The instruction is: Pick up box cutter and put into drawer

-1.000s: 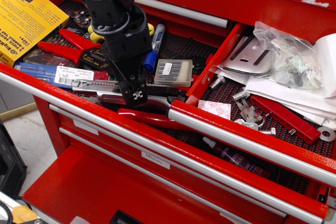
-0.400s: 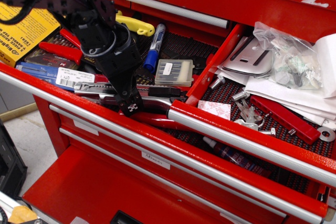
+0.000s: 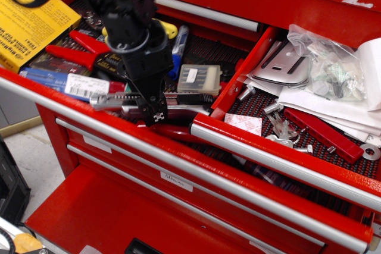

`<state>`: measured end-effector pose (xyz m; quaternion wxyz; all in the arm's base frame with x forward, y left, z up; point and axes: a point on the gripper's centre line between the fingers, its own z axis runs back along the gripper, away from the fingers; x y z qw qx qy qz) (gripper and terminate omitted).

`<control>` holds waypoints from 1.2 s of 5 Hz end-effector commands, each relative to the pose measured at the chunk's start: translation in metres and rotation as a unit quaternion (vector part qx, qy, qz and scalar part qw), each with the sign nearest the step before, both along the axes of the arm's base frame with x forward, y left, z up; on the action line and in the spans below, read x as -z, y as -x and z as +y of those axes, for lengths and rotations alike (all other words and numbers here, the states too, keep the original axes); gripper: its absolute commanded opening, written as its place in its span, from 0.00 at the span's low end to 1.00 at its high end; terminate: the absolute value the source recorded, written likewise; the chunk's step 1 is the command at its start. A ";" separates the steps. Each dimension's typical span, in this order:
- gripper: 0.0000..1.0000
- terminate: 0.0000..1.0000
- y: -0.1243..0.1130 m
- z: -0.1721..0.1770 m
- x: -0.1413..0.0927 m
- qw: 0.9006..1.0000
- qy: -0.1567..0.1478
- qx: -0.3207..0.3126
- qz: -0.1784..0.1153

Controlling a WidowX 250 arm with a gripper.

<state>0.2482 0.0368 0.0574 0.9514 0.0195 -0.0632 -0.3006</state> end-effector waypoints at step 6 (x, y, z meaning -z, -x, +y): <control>0.00 0.00 -0.032 -0.145 -0.177 0.974 -0.111 -0.186 -0.065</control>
